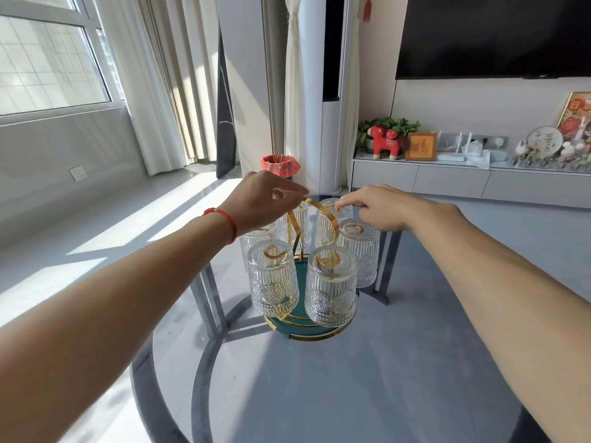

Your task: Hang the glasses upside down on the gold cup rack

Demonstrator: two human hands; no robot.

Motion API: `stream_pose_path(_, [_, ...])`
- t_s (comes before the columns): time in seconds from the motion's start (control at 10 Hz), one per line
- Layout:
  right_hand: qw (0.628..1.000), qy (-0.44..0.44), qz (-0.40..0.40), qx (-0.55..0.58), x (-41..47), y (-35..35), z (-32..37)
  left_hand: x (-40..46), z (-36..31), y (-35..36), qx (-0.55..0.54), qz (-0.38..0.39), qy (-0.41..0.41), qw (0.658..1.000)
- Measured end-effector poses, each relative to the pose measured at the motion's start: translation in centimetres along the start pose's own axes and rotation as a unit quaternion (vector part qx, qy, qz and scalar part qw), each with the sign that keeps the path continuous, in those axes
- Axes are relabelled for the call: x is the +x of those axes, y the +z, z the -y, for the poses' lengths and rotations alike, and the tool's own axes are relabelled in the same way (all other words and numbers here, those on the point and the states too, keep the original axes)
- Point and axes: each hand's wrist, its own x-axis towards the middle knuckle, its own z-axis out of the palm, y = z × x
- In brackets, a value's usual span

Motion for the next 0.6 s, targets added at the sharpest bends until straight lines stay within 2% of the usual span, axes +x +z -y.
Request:
stream_pose_path(0.3, [1.000, -0.001, -0.018, -0.005, -0.5, -0.1, 0.0, -0.3, 0.1, -0.2, 0.011, 0.003, -0.009, 1.000])
stream_pose_path(0.6, [0.997, 0.002, -0.079, 0.012, -3.3, -1.0, -0.9, -1.4, -1.4, -3.1, -0.018, -0.044, -0.004, 0.999])
